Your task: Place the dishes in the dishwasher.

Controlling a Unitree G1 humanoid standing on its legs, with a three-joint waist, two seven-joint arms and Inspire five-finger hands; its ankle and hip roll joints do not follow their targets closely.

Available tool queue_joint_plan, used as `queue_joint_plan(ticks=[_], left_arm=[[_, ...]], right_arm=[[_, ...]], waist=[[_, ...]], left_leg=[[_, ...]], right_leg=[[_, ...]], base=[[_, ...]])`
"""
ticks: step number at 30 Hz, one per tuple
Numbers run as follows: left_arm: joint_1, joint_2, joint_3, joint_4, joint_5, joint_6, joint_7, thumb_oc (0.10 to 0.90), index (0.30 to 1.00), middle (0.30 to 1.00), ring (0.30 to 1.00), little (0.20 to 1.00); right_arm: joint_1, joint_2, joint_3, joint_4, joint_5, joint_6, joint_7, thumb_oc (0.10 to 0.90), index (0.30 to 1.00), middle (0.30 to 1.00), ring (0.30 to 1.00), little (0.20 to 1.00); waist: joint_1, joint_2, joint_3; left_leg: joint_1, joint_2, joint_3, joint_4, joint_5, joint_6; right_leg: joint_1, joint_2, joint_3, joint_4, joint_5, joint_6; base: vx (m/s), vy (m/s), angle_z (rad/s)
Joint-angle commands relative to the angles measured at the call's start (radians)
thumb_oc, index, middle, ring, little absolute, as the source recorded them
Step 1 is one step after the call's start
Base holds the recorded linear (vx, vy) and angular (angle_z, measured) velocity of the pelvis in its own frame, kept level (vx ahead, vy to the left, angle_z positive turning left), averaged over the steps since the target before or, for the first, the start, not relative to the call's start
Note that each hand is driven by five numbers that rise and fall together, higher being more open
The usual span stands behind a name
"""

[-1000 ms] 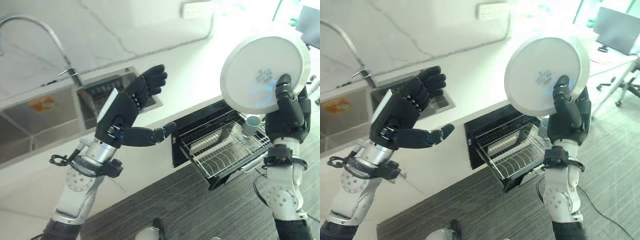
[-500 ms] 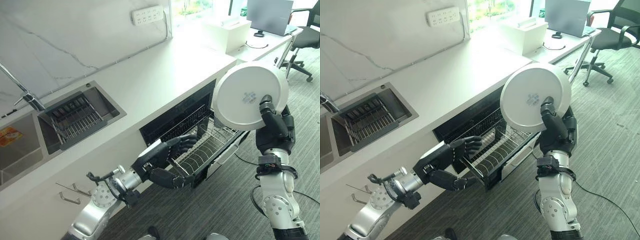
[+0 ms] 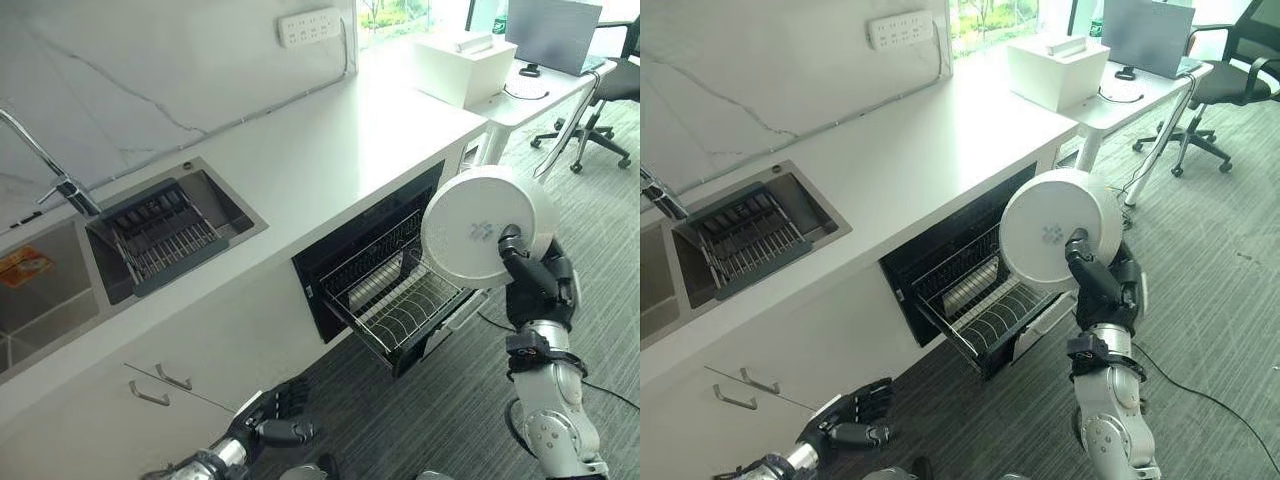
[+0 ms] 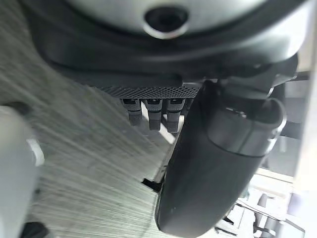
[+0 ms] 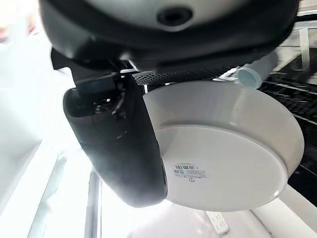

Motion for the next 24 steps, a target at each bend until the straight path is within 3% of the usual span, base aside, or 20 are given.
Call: queue_joint_plan(ticks=[1,4,5,6,9,10,12,13,15,18,21,24], left_arm=[[-0.01,0.006,-0.006,-0.04,0.011,-0.123,-0.01,0.8,0.9,0.9,0.9,0.9],[-0.001,-0.024,-0.015,0.059,0.023,-0.167,0.013,0.8,0.9,0.9,0.9,0.9],[-0.003,-0.042,-0.01,0.115,0.044,-0.189,0.025,0.8,0.9,0.9,0.9,0.9],[-0.012,-0.052,-0.016,0.141,0.06,-0.202,0.028,0.8,0.9,0.9,0.9,0.9],[-0.042,-0.051,-0.032,0.174,0.084,-0.186,0.038,0.8,0.9,0.9,0.9,0.9],[-0.061,-0.063,-0.002,0.213,0.022,-0.156,0.021,0.8,0.9,0.9,0.9,0.9],[-0.076,-0.072,0.017,0.244,0.017,-0.114,-0.002,0.8,0.9,0.9,0.9,0.9],[-0.079,-0.078,0.006,0.258,0.062,-0.1,0.007,0.8,0.9,0.9,0.9,0.9],[-0.085,-0.096,0.014,0.329,0.121,-0.098,0.006,0.8,0.9,0.9,0.9,0.9],[-0.089,-0.118,0.025,0.396,0.135,-0.102,0.011,0.8,0.9,0.9,0.9,0.9],[-0.06,-0.184,0.082,0.488,0.099,-0.097,0.005,0.8,0.9,0.9,0.9,0.9],[-0.048,-0.217,0.129,0.543,0.079,-0.107,-0.015,0.8,0.9,0.9,0.9,0.9]], right_arm=[[-0.149,-0.071,-0.096,-0.13,-0.131,-0.134,0.065,0.4,0.3,0.3,0.3,0.3],[-0.169,-0.089,-0.105,-0.14,-0.205,-0.139,0.047,0.4,0.3,0.3,0.3,0.3],[-0.18,-0.102,-0.105,-0.147,-0.235,-0.151,0.042,0.4,0.3,0.3,0.3,0.3],[-0.188,-0.105,-0.1,-0.15,-0.253,-0.16,0.037,0.4,0.3,0.3,0.3,0.3],[-0.18,-0.115,-0.111,-0.149,-0.295,-0.18,0.041,0.4,0.3,0.3,0.3,0.3],[-0.166,-0.108,-0.101,-0.148,-0.317,-0.195,0.042,0.4,0.3,0.3,0.3,0.3],[-0.154,-0.098,-0.109,-0.146,-0.349,-0.198,0.045,0.4,0.3,0.3,0.3,0.3],[-0.159,-0.097,-0.117,-0.155,-0.4,-0.187,0.041,0.4,0.3,0.3,0.3,0.3],[-0.168,-0.143,-0.129,-0.147,-0.459,-0.173,0.013,0.4,0.3,0.3,0.3,0.3],[-0.181,-0.171,-0.131,-0.142,-0.511,-0.157,-0.024,0.4,0.3,0.3,0.3,0.3],[-0.196,-0.233,-0.107,-0.124,-0.697,-0.163,-0.051,0.4,0.3,0.3,0.3,0.3],[-0.181,-0.276,-0.106,-0.111,-0.774,-0.163,-0.059,0.4,0.3,0.3,0.3,0.3]], waist=[[0.017,-0.019,-0.037],[0.017,-0.025,-0.031],[0.009,-0.021,-0.021],[0.0,-0.015,-0.008],[-0.013,-0.021,0.005],[-0.026,-0.028,0.006],[-0.041,-0.032,0.005],[-0.045,-0.04,0.007],[-0.027,-0.058,-0.005],[-0.015,-0.067,-0.015],[0.013,-0.072,-0.036],[0.021,-0.068,-0.042]], left_leg=[[-0.007,-0.025,-0.062,0.078,-0.155,-0.02],[-0.016,-0.033,-0.083,0.078,-0.155,-0.012],[-0.019,-0.039,-0.111,0.078,-0.146,-0.003],[-0.018,-0.043,-0.142,0.078,-0.143,-0.001],[-0.028,-0.035,-0.154,0.078,-0.148,-0.011],[-0.017,-0.034,-0.147,0.078,-0.167,-0.01],[0.0,-0.02,-0.149,0.078,-0.182,-0.015],[0.01,-0.005,-0.15,0.078,-0.191,-0.02],[0.004,0.026,-0.154,0.078,-0.198,-0.032],[0.004,0.06,-0.15,0.078,-0.191,-0.053],[0.01,0.12,-0.131,0.078,-0.166,-0.085],[0.001,0.149,-0.128,0.078,-0.146,-0.105]], right_leg=[[0.019,0.073,-0.065,-0.067,0.028,0.015],[0.034,0.085,-0.073,-0.067,0.064,0.02],[0.045,0.119,-0.062,-0.067,0.17,0.037],[0.02,0.122,-0.038,-0.067,0.231,0.045],[-0.037,0.015,0.03,-0.067,0.177,0.04],[-0.079,-0.043,0.093,-0.067,0.203,0.067],[-0.123,-0.066,0.153,-0.067,0.211,0.084],[-0.147,-0.073,0.165,-0.067,0.235,0.094],[-0.124,-0.067,0.149,-0.067,0.17,0.101],[-0.105,-0.057,0.113,-0.067,0.144,0.104],[-0.065,-0.026,0.067,-0.067,0.08,0.081],[-0.049,-0.011,0.051,-0.067,0.059,0.064]], base=[[0.07,0.205,0.0],[0.06,0.157,0.03],[0.02,0.103,0.13],[0.02,0.064,0.23],[-0.01,-0.163,0.25],[0.02,-0.309,0.12],[0.08,-0.376,-0.05],[0.08,-0.415,0.1],[0.05,-0.457,0.5],[0.04,-0.312,0.63],[0.07,-0.271,0.13],[0.04,-0.146,-0.04]])
